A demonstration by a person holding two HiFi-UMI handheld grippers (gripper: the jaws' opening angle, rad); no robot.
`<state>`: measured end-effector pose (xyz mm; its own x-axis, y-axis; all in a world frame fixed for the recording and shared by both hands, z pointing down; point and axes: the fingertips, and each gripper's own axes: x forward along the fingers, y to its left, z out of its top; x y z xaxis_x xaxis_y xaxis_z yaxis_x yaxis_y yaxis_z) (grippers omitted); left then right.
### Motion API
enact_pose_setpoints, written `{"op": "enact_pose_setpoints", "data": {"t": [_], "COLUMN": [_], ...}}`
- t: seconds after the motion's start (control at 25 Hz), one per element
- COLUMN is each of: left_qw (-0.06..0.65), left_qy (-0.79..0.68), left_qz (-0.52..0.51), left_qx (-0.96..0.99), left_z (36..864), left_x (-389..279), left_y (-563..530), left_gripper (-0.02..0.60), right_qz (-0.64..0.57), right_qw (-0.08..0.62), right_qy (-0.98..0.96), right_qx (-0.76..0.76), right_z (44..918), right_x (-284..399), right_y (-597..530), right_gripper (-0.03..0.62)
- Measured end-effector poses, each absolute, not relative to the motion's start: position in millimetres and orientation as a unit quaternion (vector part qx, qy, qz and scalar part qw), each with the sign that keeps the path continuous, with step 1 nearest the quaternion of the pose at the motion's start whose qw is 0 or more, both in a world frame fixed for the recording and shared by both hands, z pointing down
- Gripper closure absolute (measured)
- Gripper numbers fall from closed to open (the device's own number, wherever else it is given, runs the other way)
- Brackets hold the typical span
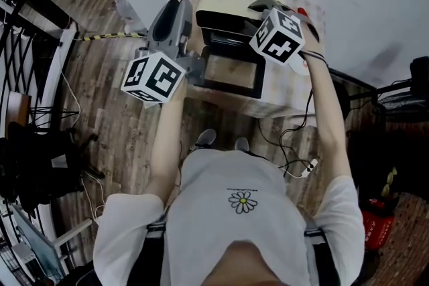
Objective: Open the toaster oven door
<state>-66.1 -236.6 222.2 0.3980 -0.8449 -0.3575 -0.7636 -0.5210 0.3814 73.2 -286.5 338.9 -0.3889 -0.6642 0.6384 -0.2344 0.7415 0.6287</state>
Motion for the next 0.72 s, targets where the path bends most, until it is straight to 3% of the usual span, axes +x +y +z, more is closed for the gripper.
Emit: {"op": "enact_pose_setpoints", "data": {"t": [0.32, 0.6, 0.72], "left_qw": [-0.026, -0.13, -0.155], "left_qy": [-0.455, -0.461, -0.464], "left_qz": [-0.211, -0.167, -0.146], "left_qx": [0.865, 0.862, 0.86], "left_z": [172, 146, 150], "left_x": [-22, -5, 0], "left_y": [-230, -210, -200], "left_gripper": [0.462, 0.497, 0.518], "right_qz": [-0.228, -0.258, -0.243], "right_qw": [0.362, 0.128, 0.016], "right_qy": [-0.838, -0.849, -0.836], "right_qx": [0.34, 0.444, 0.492], "right_z": [271, 188, 168], "right_x": [76, 96, 109], "right_y": [-269, -216, -191], "right_gripper": [0.481, 0.501, 0.541]}}
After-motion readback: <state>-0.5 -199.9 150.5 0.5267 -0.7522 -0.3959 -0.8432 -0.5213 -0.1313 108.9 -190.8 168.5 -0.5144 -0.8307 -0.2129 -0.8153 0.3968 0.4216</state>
